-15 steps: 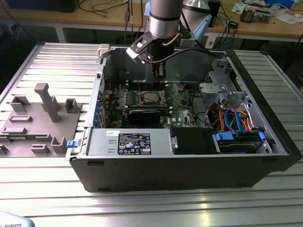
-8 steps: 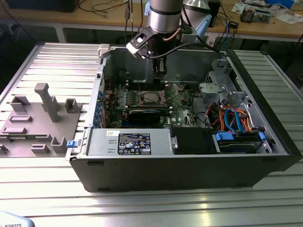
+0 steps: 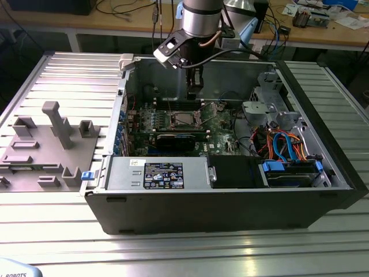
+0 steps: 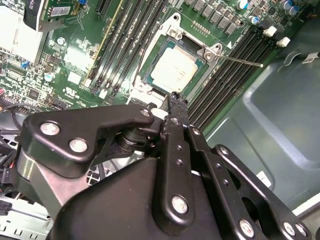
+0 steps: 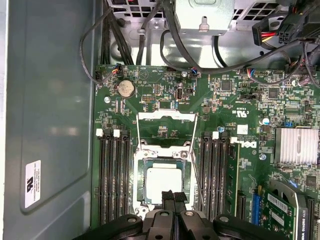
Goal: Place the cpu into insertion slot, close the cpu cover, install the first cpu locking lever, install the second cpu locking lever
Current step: 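Place the cpu into insertion slot, then close the cpu cover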
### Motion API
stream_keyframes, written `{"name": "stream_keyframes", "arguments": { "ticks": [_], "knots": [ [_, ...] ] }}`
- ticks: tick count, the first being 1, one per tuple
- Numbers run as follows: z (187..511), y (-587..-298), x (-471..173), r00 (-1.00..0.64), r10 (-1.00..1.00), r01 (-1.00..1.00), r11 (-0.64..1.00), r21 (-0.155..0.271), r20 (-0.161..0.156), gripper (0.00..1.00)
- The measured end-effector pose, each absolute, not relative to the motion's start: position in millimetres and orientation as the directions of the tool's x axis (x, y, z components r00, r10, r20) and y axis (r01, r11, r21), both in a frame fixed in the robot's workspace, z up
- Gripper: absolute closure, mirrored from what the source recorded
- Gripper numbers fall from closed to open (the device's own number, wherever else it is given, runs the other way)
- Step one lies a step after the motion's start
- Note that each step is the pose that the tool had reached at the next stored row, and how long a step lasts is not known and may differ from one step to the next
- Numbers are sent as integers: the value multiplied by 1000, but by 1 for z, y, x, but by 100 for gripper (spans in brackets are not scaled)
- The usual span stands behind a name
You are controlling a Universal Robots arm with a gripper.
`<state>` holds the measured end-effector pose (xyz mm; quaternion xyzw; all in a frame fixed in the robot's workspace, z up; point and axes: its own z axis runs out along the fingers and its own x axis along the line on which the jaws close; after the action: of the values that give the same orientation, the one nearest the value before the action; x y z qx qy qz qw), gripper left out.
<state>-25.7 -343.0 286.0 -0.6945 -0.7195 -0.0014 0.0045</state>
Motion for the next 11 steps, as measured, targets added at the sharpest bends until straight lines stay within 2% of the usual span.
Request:
{"name": "stream_keyframes", "arguments": {
  "ticks": [11],
  "knots": [
    [286,-343,-23,-35,999,999,35,-4,8,89]
  ]
}}
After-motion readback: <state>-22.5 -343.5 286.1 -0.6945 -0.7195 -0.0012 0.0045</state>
